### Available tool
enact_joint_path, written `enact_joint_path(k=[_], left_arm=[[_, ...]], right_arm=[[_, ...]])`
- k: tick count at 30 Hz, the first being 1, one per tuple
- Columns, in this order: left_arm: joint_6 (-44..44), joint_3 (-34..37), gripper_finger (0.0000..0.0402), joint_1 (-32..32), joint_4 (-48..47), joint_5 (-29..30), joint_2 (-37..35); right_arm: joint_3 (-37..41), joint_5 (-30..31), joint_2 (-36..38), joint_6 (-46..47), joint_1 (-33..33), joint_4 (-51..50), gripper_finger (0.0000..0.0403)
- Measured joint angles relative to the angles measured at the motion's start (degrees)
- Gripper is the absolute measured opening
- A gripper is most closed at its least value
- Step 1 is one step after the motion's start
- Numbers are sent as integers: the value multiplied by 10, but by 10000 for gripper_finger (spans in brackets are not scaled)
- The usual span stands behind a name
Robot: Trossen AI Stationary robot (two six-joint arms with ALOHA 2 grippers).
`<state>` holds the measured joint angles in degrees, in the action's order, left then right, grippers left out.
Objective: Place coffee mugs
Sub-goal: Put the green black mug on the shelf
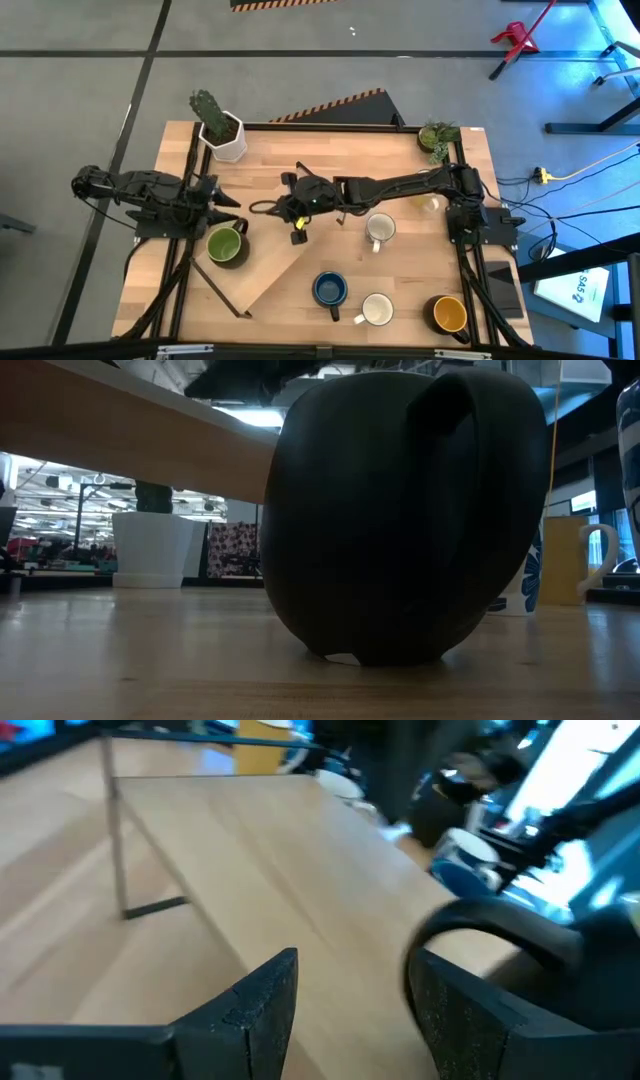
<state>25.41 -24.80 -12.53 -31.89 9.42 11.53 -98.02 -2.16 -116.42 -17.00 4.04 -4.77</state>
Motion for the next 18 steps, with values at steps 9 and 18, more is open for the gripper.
enact_joint_path(k=[9,18], left_arm=[[45,0,188,0,-28,128,0],[87,-9,188,0,-14,242,0]], right_arm=[[0,-27,-32,-3,9,68,0],[0,-43,-55,-19,8,123,0]])
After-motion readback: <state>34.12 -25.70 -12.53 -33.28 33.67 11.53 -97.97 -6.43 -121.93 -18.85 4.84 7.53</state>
